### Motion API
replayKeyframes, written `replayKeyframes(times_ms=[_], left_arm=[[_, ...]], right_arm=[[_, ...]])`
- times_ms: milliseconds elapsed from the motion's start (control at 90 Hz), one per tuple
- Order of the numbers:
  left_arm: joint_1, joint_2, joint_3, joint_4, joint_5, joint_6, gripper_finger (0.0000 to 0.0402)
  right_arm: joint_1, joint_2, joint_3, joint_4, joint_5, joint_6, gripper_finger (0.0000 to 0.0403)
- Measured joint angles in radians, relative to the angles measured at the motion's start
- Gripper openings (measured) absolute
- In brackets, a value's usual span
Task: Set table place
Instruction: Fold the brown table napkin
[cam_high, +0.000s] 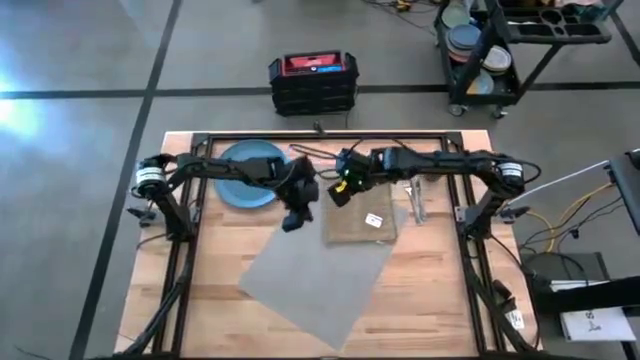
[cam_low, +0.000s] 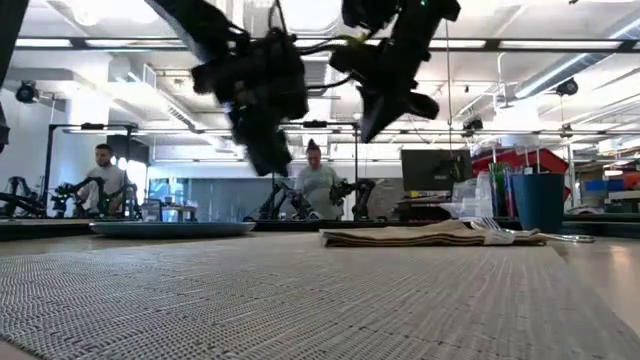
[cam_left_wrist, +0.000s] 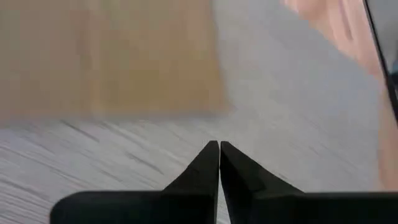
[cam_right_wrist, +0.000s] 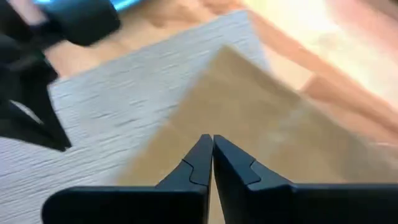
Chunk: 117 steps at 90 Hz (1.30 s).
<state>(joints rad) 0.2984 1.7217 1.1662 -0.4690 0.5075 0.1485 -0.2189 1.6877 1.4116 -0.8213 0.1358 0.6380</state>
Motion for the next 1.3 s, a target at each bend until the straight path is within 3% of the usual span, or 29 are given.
replayKeyframes(times_ms=[189,300,411,589,678,944,1122,1300], left_arm=[[0.186,0.170,0.214,-0.083,0.165,0.038,0.0000],[0.261,0.293,0.359,-0.190,0.184,0.021,0.0000],[0.286,0.393,0.498,-0.297,0.140,0.027,0.0007],[0.283,0.476,0.651,-0.380,-0.102,0.054,0.0052],[0.283,0.496,0.676,-0.388,-0.170,0.053,0.0081],[0.284,0.513,0.631,-0.397,-0.124,0.049,0.0160],[0.284,0.513,0.617,-0.378,-0.124,0.040,0.0182],[0.280,0.513,0.589,-0.331,-0.125,0.027,0.0173]], right_arm=[[-0.083,-0.032,-0.056,-0.040,-0.001,-0.033,0.0000],[-0.127,-0.045,-0.105,-0.019,-0.002,-0.056,0.0000],[-0.168,-0.047,-0.129,-0.013,-0.016,-0.091,0.0007],[-0.223,-0.048,-0.167,-0.003,-0.079,-0.182,0.0058],[-0.242,-0.052,-0.184,-0.005,-0.088,-0.216,0.0094],[-0.291,-0.055,-0.207,-0.013,-0.099,-0.300,0.0183],[-0.305,-0.055,-0.214,-0.006,-0.114,-0.316,0.0196],[-0.305,-0.055,-0.237,0.002,-0.114,-0.319,0.0190]])
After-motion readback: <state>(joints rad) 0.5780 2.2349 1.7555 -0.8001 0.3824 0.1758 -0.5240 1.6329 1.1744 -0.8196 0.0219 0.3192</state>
